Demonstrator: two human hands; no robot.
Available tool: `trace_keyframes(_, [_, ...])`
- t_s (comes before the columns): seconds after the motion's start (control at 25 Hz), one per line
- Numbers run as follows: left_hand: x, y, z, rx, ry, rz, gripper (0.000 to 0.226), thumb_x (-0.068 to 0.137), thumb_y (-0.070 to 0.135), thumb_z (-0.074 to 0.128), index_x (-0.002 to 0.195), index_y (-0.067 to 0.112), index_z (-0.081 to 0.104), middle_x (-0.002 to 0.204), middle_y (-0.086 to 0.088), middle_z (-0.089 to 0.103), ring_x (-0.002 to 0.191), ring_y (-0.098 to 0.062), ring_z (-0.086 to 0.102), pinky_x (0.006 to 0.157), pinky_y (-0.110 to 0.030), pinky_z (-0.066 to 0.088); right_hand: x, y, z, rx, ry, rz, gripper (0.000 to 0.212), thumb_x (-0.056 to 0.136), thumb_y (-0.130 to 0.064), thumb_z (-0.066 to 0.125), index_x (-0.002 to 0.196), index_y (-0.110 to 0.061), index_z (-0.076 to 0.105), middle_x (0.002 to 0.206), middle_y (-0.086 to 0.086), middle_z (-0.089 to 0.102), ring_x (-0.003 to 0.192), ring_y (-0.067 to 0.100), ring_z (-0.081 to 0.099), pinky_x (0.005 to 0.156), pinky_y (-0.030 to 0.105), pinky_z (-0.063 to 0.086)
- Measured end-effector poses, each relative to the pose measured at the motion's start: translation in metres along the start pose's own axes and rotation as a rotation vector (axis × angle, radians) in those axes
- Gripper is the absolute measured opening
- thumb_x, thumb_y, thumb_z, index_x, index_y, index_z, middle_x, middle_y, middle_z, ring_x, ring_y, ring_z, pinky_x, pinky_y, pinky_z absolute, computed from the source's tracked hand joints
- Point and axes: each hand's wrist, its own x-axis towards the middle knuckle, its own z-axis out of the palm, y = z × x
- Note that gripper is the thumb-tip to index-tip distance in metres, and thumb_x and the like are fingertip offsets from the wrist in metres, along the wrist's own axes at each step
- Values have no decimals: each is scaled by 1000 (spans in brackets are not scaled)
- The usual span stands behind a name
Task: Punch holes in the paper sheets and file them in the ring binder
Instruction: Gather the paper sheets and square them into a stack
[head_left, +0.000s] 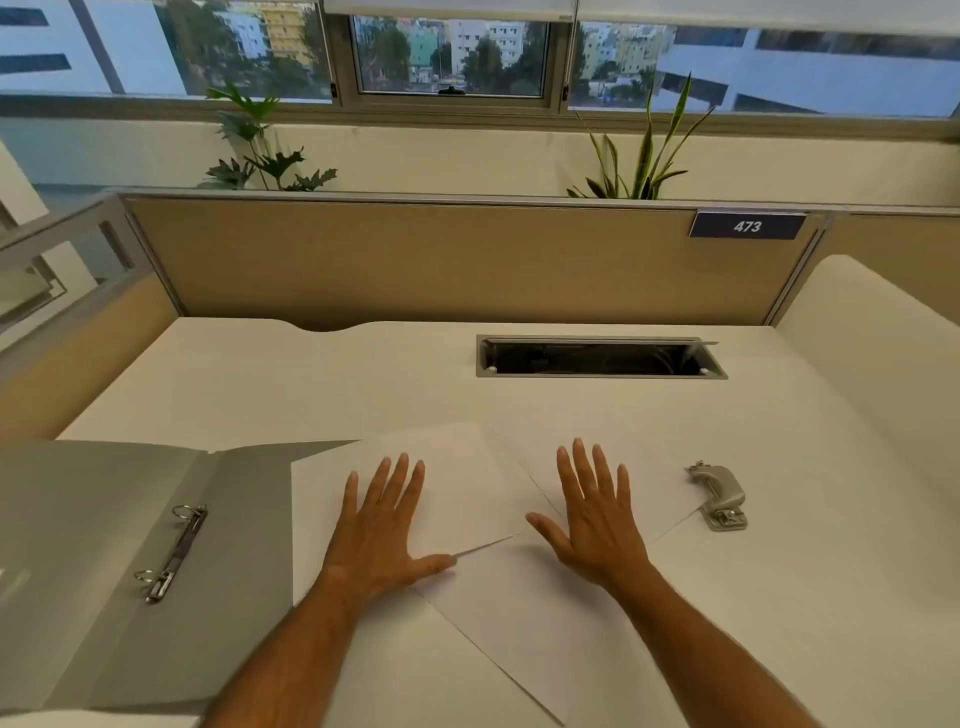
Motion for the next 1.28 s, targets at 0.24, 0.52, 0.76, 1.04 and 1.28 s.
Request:
trace_keyframes(0.24, [5,8,1,87,-207,57,107,68,87,3,153,23,-16,165,0,-10,152,-24,-5,119,-53,-1,-6,22,11,-45,-188,144,111,66,-87,-9,156,-21,-9,165,9,-11,152,33,-9,122,53,-2])
trace_keyframes(0.52, [16,27,-18,156,-307,145,61,102,31,29,155,15,6,160,-7,27,145,-29,29,112,-44,32,1,22,0,-47,-310,186,102,76,-81,0,157,-19,1,166,9,9,152,33,7,122,49,10])
trace_keyframes(0.76, [27,34,-23,-7,141,171,98,50,9,80,142,17,48,47,13,35,34,-11,16,38,-10,-2,6,18,-14,-123,-309,118,65,97,-41,32,154,-16,14,155,7,34,137,31,38,109,45,38])
trace_keyframes(1.04, [50,38,-64,-545,485,81,46,94,18,54,134,24,32,107,-9,70,70,-25,72,55,-23,61,16,15,-24,-123,-216,134,70,90,-25,51,152,-18,21,140,3,51,103,21,62,83,30,52])
trace_keyframes(1.28, [72,34,-86,-731,724,-86,27,91,-5,56,93,22,61,88,5,66,76,-12,62,75,-3,46,34,22,-37,192,113,344,14,85,-19,53,93,-21,64,79,-7,65,68,13,62,59,27,54])
